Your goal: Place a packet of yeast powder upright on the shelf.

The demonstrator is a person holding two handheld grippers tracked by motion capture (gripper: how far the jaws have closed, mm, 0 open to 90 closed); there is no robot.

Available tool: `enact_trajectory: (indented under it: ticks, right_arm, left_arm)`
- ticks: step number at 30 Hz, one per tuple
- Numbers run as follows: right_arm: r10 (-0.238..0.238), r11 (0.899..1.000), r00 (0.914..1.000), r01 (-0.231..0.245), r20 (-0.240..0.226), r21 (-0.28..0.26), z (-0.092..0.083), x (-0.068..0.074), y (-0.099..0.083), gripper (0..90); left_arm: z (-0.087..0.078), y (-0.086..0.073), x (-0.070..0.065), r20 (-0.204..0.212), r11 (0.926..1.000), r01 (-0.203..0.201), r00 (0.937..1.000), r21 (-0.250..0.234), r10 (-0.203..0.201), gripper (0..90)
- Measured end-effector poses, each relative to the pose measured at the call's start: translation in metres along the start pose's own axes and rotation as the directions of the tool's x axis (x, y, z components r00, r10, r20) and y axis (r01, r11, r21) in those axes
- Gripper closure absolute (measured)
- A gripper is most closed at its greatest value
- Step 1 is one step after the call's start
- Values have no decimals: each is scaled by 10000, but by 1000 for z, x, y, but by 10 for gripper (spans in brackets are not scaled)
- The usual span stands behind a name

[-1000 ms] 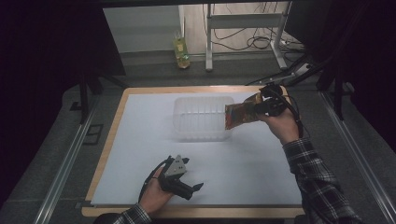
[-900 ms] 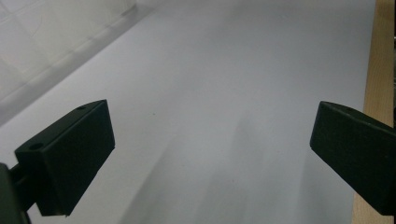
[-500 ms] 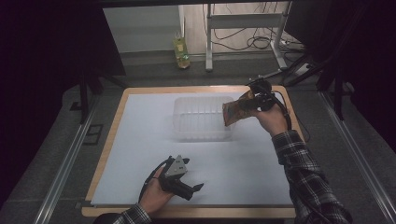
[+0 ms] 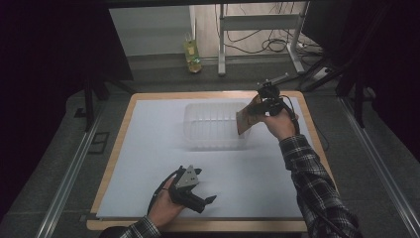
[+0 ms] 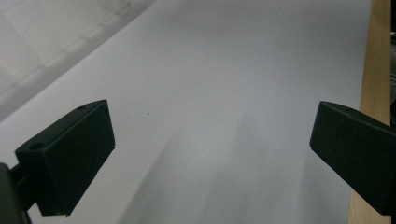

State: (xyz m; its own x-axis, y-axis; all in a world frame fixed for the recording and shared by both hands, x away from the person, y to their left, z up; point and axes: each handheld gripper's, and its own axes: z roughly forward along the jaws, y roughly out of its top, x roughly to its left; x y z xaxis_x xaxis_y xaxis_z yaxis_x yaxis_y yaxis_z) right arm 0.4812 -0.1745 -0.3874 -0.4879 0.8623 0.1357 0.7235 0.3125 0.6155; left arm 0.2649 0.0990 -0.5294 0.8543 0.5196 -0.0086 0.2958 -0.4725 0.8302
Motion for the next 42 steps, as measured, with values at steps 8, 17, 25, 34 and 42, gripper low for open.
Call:
enact_trajectory:
  ticks: [8, 17, 25, 34, 42]
  right_arm:
    - [154, 9994, 9998, -158, -132, -308, 15, 0, 2, 640]
    - [486, 9954, 9987, -497, -156, -824, 28, -4, 3, 649]
    - [544, 9930, 9984, -555, -137, -1045, 34, -3, 2, 654]
    - [407, 9940, 9992, -407, -22, -1016, 45, 3, -1, 654]
    - [338, 9943, 9994, -343, -70, -1014, 45, 1, -4, 609]
  left_arm:
    - [0, 0, 0, 24, 10000, -14, 10000, 5, 14, 0]
    - [0, 0, -1, 53, 10000, 11, 10000, -34, -11, 0]
    - [1, 0, -1, 85, 10000, -73, 9999, 37, 72, 0]
    - [1, 0, -1, 131, 10000, -63, 9999, 8, 63, 1]
    - [1, 0, -1, 150, 10000, -68, 9999, -4, 68, 1]
